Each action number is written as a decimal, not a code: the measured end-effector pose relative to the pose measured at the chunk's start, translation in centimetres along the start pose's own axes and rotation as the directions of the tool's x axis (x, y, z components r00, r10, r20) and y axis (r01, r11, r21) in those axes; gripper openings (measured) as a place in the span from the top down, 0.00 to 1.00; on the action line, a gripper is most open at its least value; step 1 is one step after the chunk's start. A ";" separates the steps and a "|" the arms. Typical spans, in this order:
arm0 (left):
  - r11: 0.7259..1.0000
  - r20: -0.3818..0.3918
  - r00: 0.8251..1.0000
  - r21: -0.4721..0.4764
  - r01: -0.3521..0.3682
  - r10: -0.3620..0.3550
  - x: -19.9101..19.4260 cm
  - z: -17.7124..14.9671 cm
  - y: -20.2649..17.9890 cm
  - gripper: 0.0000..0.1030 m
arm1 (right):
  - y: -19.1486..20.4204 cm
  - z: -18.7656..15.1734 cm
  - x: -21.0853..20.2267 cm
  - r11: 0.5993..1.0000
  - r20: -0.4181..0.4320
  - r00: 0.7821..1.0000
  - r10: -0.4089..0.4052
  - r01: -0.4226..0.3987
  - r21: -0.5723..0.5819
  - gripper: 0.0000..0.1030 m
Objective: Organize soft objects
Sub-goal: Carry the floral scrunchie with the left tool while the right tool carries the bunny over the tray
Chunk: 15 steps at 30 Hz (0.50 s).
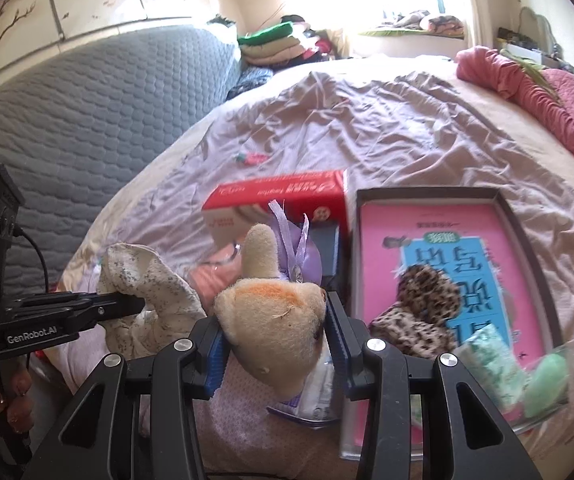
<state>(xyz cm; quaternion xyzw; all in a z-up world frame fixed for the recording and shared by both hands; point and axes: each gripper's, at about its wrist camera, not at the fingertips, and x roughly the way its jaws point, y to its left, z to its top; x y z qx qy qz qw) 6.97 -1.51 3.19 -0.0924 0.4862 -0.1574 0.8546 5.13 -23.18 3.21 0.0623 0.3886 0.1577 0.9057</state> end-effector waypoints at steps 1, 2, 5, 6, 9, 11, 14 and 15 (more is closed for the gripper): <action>1.000 0.004 1.000 0.006 0.000 0.000 -0.2 0.1 -0.4 0.94 | -0.2 0.1 -0.4 1.000 0.006 1.000 -0.001 0.001 0.004 0.57; 1.000 0.008 1.000 0.013 0.000 0.000 -0.4 0.2 -0.8 0.94 | -0.3 0.2 -0.7 1.000 0.011 1.000 -0.001 0.001 0.008 0.57; 0.999 0.020 1.000 0.032 0.009 -0.009 -1.0 0.6 -2.0 0.94 | -0.8 0.3 -1.7 1.000 0.029 1.000 -0.010 0.009 0.015 0.57; 0.999 0.024 1.000 0.040 0.009 -0.010 -1.1 0.6 -2.4 0.94 | -0.9 0.4 -2.0 1.000 0.035 0.999 -0.012 0.011 0.017 0.57; 0.998 0.029 0.999 0.053 0.022 -0.023 -1.4 0.9 -3.4 0.94 | -1.4 0.4 -2.9 1.000 0.047 0.999 -0.020 0.019 0.025 0.57; 0.998 0.033 0.999 0.061 0.025 -0.028 -1.5 1.0 -4.1 0.94 | -1.7 0.5 -3.4 0.999 0.056 0.998 -0.027 0.025 0.029 0.57; 0.996 0.045 0.998 0.082 0.036 -0.040 -1.7 1.2 -5.3 0.94 | -2.4 0.7 -4.4 0.999 0.076 0.996 -0.039 0.036 0.041 0.57; 0.995 0.047 0.998 0.087 0.042 -0.046 -1.8 1.3 -5.7 0.94 | -2.6 0.7 -4.6 0.998 0.081 0.996 -0.043 0.039 0.044 0.57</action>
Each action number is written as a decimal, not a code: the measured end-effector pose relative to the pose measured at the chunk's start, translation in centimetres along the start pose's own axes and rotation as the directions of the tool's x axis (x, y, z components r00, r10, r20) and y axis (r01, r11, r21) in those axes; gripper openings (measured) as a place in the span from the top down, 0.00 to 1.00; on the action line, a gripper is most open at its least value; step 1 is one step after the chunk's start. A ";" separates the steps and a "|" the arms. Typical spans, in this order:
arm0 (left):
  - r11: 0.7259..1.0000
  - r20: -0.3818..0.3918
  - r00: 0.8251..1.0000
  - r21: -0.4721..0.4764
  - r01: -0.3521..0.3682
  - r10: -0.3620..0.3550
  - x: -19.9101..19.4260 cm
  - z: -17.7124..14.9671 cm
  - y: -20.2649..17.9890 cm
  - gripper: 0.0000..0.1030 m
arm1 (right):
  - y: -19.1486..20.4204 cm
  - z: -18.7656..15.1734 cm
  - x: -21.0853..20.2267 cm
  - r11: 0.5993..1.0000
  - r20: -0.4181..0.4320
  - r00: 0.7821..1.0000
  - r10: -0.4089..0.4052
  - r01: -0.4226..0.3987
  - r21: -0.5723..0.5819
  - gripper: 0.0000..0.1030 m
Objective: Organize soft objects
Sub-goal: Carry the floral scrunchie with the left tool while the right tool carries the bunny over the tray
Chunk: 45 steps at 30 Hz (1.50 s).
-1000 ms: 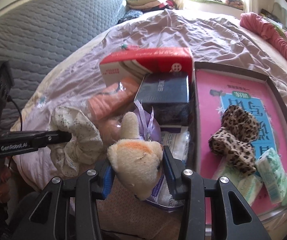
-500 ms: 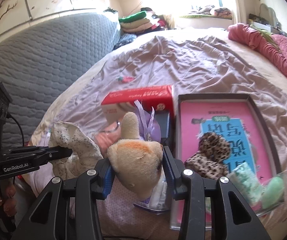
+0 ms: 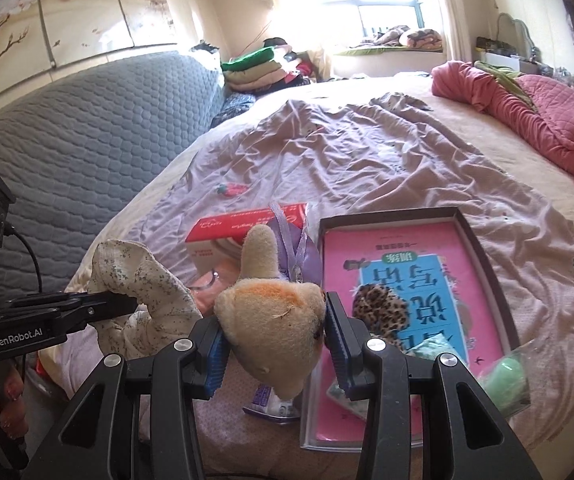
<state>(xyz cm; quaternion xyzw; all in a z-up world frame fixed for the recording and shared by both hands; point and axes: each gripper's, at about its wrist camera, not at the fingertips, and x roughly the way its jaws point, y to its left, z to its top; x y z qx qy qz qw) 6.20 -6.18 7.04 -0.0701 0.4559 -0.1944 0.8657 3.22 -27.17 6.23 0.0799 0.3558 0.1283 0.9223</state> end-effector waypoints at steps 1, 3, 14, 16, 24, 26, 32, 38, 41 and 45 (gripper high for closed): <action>1.000 0.001 1.000 0.005 0.005 -0.005 0.0 0.1 -0.4 0.94 | -0.3 0.1 -0.3 1.000 0.007 1.000 -0.007 0.007 0.003 0.57; 1.000 0.005 1.000 0.019 0.012 -0.012 0.0 0.3 -1.3 0.94 | -0.9 0.2 -0.9 1.000 0.018 1.000 -0.020 0.019 0.007 0.57; 0.995 -0.005 0.998 0.080 0.059 -0.059 1.1 0.8 -5.5 0.94 | -4.0 -0.1 -3.2 0.996 0.049 0.996 -0.074 0.072 0.048 0.57; 0.994 -0.011 0.998 0.086 0.066 -0.065 1.4 0.9 -6.1 0.94 | -4.7 -0.2 -3.6 0.995 0.054 0.995 -0.086 0.083 0.055 0.57; 0.989 -0.044 0.995 0.110 0.095 -0.091 3.4 0.9 -8.3 0.94 | -7.3 -0.3 -4.7 0.988 0.071 0.989 -0.126 0.119 0.097 0.57; 0.989 -0.052 0.994 0.110 0.103 -0.098 3.8 1.0 -8.7 0.94 | -8.0 -0.4 -5.0 0.986 0.076 0.988 -0.138 0.129 0.107 0.57; 0.987 -0.082 0.991 0.105 0.118 -0.109 5.7 1.1 -9.3 0.94 | -9.8 -0.7 -5.3 0.977 0.072 0.982 -0.172 0.162 0.136 0.57; 0.986 -0.116 0.987 0.110 0.127 -0.114 7.8 1.0 -10.1 0.93 | -11.2 -1.2 -5.2 0.971 0.058 0.979 -0.198 0.187 0.149 0.57; 0.985 -0.136 0.985 0.117 0.127 -0.110 9.0 0.9 -10.6 0.94 | -11.8 -1.3 -4.9 0.968 0.049 0.977 -0.209 0.199 0.155 0.57; 0.985 -0.168 0.980 0.122 0.124 -0.103 10.7 0.7 -10.9 0.93 | -12.3 -1.7 -4.3 0.965 0.036 0.974 -0.224 0.216 0.151 0.57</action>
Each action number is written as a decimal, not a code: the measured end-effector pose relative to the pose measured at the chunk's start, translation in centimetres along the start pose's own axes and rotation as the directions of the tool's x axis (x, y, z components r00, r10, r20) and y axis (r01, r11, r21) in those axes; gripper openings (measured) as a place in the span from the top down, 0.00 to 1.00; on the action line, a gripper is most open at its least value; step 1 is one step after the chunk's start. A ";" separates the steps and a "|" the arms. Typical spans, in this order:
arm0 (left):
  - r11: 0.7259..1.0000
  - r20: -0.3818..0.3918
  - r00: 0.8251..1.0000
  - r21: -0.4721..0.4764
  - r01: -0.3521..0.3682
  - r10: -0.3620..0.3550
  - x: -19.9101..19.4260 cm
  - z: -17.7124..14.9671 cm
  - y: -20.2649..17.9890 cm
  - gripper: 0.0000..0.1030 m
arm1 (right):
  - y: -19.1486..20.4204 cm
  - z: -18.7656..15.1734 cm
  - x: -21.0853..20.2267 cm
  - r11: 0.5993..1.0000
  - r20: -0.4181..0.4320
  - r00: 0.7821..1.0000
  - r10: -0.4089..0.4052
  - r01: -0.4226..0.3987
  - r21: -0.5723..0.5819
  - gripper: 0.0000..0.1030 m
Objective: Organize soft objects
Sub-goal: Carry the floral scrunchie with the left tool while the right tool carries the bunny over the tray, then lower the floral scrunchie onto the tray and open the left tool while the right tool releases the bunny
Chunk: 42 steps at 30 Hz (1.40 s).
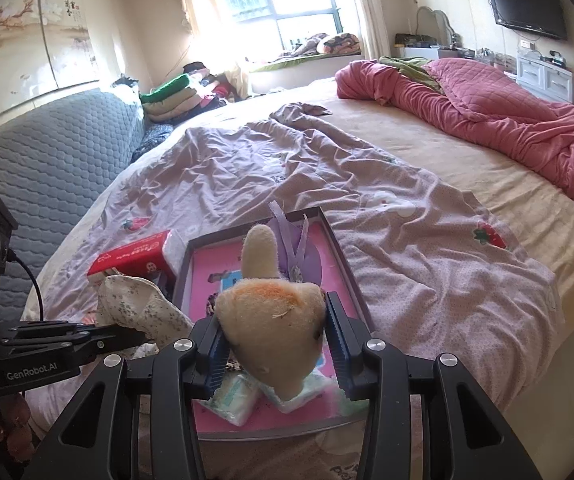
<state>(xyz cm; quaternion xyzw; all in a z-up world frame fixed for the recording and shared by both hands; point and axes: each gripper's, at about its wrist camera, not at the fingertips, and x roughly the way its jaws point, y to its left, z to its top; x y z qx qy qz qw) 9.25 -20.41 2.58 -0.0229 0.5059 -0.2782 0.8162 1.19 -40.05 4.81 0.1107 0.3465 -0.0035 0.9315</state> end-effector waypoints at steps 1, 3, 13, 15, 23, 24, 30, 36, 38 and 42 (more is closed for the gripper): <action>1.000 -0.007 1.000 0.003 -0.002 0.002 0.4 0.0 -0.1 0.94 | 0.0 -0.1 0.2 1.000 -0.003 1.000 -0.004 0.004 -0.003 0.57; 1.000 -0.023 1.000 0.002 -0.002 0.002 1.2 0.0 0.0 0.94 | -0.1 -0.2 0.7 1.000 -0.011 1.000 -0.008 0.008 -0.005 0.57; 1.000 -0.082 0.996 -0.017 -0.019 0.017 4.6 0.4 1.2 0.93 | -0.3 -1.0 2.7 1.000 -0.055 0.998 -0.024 0.023 -0.018 0.57; 1.000 -0.087 0.996 -0.015 -0.024 0.023 5.0 0.5 1.3 0.93 | -0.3 -1.1 3.1 0.999 -0.064 0.998 -0.030 0.028 -0.022 0.57; 0.999 -0.120 0.992 -0.025 -0.041 0.038 7.0 1.0 2.1 0.93 | 0.0 -1.6 4.9 0.994 -0.089 0.992 -0.085 0.079 -0.073 0.57; 0.999 -0.124 0.991 -0.027 -0.044 0.040 7.2 1.0 2.2 0.93 | 0.0 -1.7 5.1 0.993 -0.094 0.991 -0.093 0.086 -0.078 0.57; 0.999 -0.134 0.990 -0.031 -0.041 0.037 7.6 1.0 2.6 0.93 | -0.6 -2.2 6.5 0.987 -0.114 0.983 -0.143 0.133 -0.087 0.57; 0.999 -0.138 0.990 -0.030 -0.038 0.034 7.8 1.3 2.6 0.93 | -0.9 -2.6 8.2 0.982 -0.142 0.974 -0.174 0.160 -0.105 0.57; 0.999 -0.138 0.990 -0.029 -0.038 0.034 7.8 1.3 2.6 0.93 | -0.8 -2.7 8.7 0.981 -0.153 0.973 -0.175 0.158 -0.114 0.57; 0.999 -0.142 0.989 -0.027 -0.040 0.036 8.0 1.3 2.6 0.93 | -0.7 -3.1 9.6 0.982 -0.179 0.970 -0.167 0.147 -0.122 0.56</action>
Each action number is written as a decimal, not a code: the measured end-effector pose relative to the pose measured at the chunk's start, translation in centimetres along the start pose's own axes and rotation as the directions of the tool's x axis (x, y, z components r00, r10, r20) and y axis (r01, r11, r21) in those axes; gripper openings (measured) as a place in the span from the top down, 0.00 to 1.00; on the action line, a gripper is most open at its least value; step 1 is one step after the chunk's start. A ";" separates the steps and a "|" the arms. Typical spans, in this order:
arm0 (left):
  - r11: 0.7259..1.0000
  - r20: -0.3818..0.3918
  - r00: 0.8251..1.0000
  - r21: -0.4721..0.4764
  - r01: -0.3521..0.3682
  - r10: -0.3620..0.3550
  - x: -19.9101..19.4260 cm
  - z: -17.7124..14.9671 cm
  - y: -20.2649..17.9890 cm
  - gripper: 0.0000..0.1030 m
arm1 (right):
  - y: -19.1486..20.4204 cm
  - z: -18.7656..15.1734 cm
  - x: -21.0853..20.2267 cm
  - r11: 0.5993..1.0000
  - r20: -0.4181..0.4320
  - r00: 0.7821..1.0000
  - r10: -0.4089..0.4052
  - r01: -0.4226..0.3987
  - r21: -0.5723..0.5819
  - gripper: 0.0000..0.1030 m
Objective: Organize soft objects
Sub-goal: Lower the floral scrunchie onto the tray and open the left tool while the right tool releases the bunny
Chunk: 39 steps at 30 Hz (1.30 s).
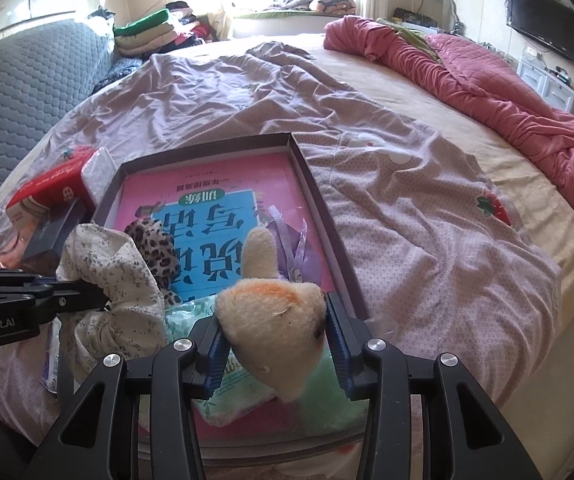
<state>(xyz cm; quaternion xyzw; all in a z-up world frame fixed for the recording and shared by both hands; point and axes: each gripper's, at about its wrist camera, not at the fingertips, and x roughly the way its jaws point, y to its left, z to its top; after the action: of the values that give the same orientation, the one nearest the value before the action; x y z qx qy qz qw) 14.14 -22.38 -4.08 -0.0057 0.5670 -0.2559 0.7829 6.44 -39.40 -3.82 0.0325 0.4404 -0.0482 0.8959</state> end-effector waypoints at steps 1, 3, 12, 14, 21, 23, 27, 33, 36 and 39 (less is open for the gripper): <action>1.000 -0.001 1.000 0.001 0.000 0.000 0.1 0.0 0.0 0.93 | 0.1 0.0 0.2 1.000 -0.007 1.000 0.003 -0.003 0.000 0.56; 1.000 -0.001 1.000 0.003 -0.001 0.001 0.1 0.0 0.0 0.93 | 0.2 -0.1 0.5 1.000 -0.013 1.000 0.010 -0.010 0.002 0.56; 1.000 -0.008 1.000 -0.006 0.002 -0.002 0.6 0.2 0.2 0.93 | 0.1 -0.5 0.7 0.997 -0.017 0.998 0.066 -0.066 0.036 0.54; 1.000 -0.009 1.000 -0.010 0.001 -0.001 0.6 0.3 0.3 0.93 | 0.1 -0.5 0.6 0.996 -0.019 0.997 0.076 -0.075 0.041 0.54; 1.000 -0.008 1.000 -0.023 0.004 -0.004 0.6 0.5 0.4 0.93 | -0.3 -0.4 -0.4 0.990 0.001 0.992 0.127 -0.127 0.068 0.48; 1.000 -0.008 1.000 -0.022 0.001 -0.001 0.6 0.6 0.3 0.93 | -0.4 -0.4 -0.8 0.989 0.013 0.991 0.131 -0.132 0.070 0.46; 1.000 -0.013 1.000 -0.021 0.000 0.000 0.6 0.6 0.1 0.91 | -0.5 -0.2 -1.7 0.987 0.029 0.989 0.143 -0.144 0.072 0.43; 1.000 -0.028 1.000 -0.017 -0.011 0.010 0.7 0.5 -0.2 0.83 | -0.6 -0.1 -2.4 0.987 0.034 0.989 0.143 -0.145 0.072 0.40; 1.000 -0.031 0.999 -0.015 -0.012 0.012 0.7 0.4 -0.4 0.79 | -0.9 -0.2 -2.6 0.987 0.036 0.989 0.140 -0.142 0.078 0.39; 1.000 -0.029 0.999 -0.009 -0.014 0.014 0.5 0.4 -0.6 0.75 | -1.1 -0.3 -2.7 0.986 0.032 0.990 0.139 -0.141 0.085 0.38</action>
<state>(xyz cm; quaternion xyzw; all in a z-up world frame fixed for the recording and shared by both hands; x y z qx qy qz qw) 14.32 -23.23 -4.21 -0.0017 0.5798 -0.2476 0.7763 4.48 -40.30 -1.87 0.1018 0.4226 -0.0047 0.9005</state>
